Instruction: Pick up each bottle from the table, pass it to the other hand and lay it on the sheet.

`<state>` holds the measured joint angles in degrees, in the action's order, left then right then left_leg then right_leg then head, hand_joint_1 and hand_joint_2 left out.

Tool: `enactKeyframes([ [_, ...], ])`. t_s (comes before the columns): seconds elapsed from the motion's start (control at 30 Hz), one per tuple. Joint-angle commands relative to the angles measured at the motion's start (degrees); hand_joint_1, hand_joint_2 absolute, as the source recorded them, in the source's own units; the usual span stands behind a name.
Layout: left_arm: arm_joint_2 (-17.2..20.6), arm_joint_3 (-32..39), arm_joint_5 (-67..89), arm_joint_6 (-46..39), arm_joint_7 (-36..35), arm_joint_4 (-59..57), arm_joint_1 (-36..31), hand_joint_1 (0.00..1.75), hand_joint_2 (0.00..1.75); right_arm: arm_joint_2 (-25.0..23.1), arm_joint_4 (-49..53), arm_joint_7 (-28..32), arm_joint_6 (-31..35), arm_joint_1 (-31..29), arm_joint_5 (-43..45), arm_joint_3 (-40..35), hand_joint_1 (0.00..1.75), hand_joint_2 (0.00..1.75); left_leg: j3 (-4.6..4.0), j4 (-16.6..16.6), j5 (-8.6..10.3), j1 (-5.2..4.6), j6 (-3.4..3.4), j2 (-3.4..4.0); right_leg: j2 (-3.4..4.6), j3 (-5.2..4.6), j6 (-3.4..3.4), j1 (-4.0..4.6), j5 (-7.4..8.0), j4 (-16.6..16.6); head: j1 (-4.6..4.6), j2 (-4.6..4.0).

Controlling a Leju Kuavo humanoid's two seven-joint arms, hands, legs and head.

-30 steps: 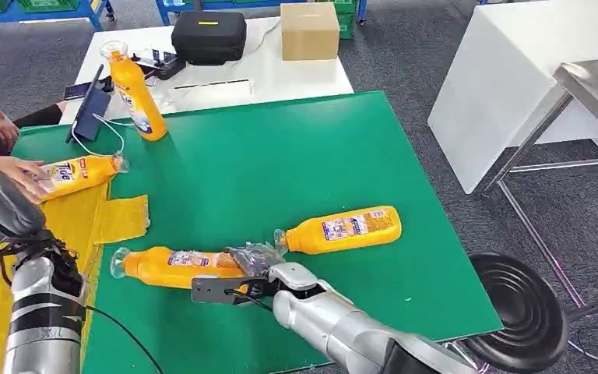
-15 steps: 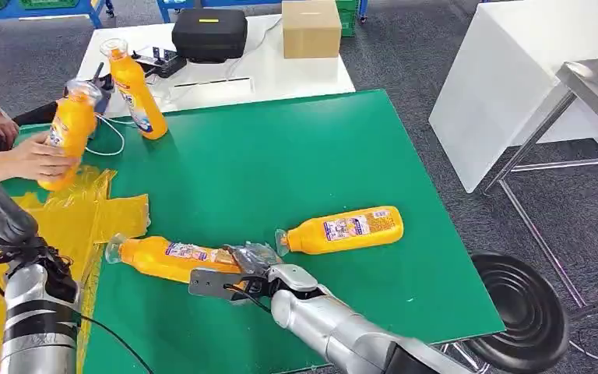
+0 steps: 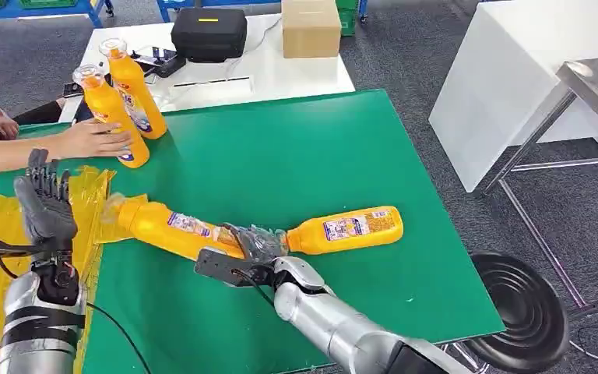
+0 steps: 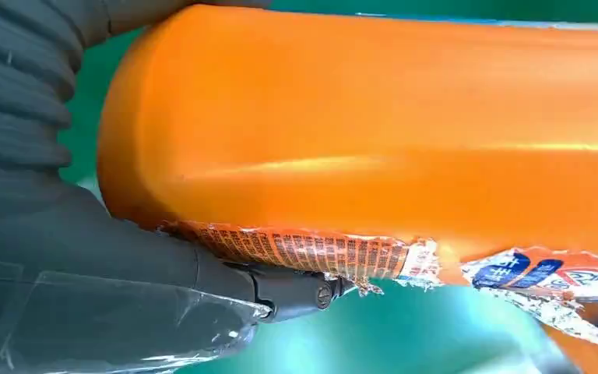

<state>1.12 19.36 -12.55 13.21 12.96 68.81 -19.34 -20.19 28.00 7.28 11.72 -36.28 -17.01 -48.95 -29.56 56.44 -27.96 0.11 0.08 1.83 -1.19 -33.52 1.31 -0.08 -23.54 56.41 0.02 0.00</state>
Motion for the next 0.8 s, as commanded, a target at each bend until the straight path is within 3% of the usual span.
enactKeyframes([
  [0.03, 1.9, -4.0, -4.6, 5.5, -2.7, 2.2, 6.4, 0.0, 1.75, 4.2, 17.6, 0.5, -0.5, 3.6, -2.2, 12.1, 1.75, 1.75, 0.03, 0.0, -0.05, 0.06, 0.0, -0.12, 0.09, 0.06, 0.02, 0.04, -0.03, -0.1, 0.0, 0.0],
  [0.3, 2.2, -4.4, -5.0, 5.7, -3.2, 2.1, 6.0, 0.0, 1.75, 4.0, 17.5, 0.9, -0.4, 3.9, -2.8, 12.5, 1.75, 1.75, -0.11, 0.0, 0.0, 0.04, -0.01, -0.22, -0.04, -0.08, 0.0, 0.03, -0.02, 0.0, 0.0, 0.0],
  [0.5, 3.1, -7.4, -13.0, 11.2, -7.2, 5.0, 11.3, 0.0, 1.75, 4.2, 24.1, 1.5, -2.5, 6.2, -4.7, 12.7, 1.75, 1.75, 0.02, 0.0, -0.08, 0.08, -0.01, -0.19, 0.1, 0.03, 0.02, 0.06, -0.06, -0.1, 0.0, 0.0],
  [0.8, 4.0, -12.4, -23.4, 17.0, -10.4, 6.2, 13.1, 0.0, 1.75, 1.3, 16.5, 0.8, -5.6, 3.2, -6.4, 8.5, 1.75, 1.75, -0.16, 0.0, -0.01, 0.03, -0.01, -0.14, 0.06, -0.15, 0.01, 0.02, 0.0, 0.0, 0.0, 0.0],
])
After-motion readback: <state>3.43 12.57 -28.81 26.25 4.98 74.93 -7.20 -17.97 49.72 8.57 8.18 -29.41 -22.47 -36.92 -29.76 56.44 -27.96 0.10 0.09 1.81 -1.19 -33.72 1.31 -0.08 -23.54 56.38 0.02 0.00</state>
